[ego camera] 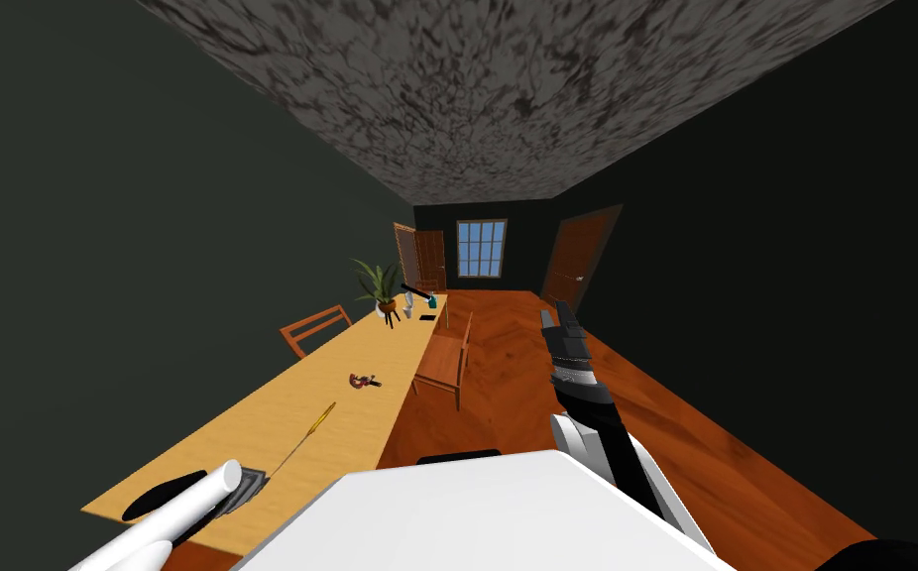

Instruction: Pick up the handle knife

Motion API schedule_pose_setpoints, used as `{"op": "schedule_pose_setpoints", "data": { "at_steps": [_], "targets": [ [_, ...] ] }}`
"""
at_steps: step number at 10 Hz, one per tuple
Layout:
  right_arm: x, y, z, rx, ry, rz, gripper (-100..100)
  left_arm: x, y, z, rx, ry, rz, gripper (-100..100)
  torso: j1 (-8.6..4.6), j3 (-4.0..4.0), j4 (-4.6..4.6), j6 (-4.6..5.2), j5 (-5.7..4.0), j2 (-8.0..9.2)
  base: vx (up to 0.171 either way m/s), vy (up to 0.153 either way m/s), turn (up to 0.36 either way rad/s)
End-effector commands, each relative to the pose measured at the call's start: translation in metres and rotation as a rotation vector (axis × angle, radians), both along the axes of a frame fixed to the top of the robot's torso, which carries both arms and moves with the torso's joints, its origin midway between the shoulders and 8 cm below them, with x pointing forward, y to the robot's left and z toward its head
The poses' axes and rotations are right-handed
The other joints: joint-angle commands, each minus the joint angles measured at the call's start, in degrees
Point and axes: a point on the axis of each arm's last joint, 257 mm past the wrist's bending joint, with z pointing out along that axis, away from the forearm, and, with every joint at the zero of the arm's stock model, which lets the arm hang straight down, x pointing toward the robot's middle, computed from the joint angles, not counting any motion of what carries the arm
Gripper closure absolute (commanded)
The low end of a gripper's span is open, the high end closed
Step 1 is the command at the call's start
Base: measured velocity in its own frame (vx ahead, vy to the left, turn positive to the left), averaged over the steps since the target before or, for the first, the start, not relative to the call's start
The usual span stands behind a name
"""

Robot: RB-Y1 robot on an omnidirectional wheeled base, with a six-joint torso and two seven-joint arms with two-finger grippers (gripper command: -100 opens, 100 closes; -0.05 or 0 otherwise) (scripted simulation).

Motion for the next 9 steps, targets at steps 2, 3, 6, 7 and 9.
{"op": "schedule_pose_setpoints", "data": {
  "at_steps": [2,3,6,7,9],
  "targets": [
    [0.0,0.0,0.0,0.0,0.0,0.0,0,-0.006,-0.009,-0.012,-0.071,-0.014,0.058,-100,0.04,0.15,0.06,-0.01,0.01,0.27,0.054,-0.004,-0.019],
    [0.0,0.0,0.0,0.0,0.0,0.0,0,-0.007,-0.009,-0.014,-0.073,-0.012,0.06,-100,0.03,0.18,0.07,0.01,0.01,0.29,0.068,0.002,-0.037],
    [0.0,0.0,0.0,0.0,0.0,0.0,0,-0.012,-0.033,-0.033,-0.219,-0.048,0.175,-100,0.08,0.09,0.04,0.02,0.02,0.13,0.12,0.009,-0.077],
    [0.0,0.0,0.0,0.0,0.0,0.0,0,-0.011,-0.039,-0.036,-0.254,-0.059,0.203,-100,0.1,0.01,0.01,0.02,0.02,0.01,0.125,0.033,-0.053],
    [0.0,0.0,0.0,0.0,0.0,0.0,0,-0.01,-0.05,-0.042,-0.319,-0.081,0.254,-100,0.19,0.09,0.04,0.0,0.04,0.16,0.08,0.049,-0.051]
  ]
}}
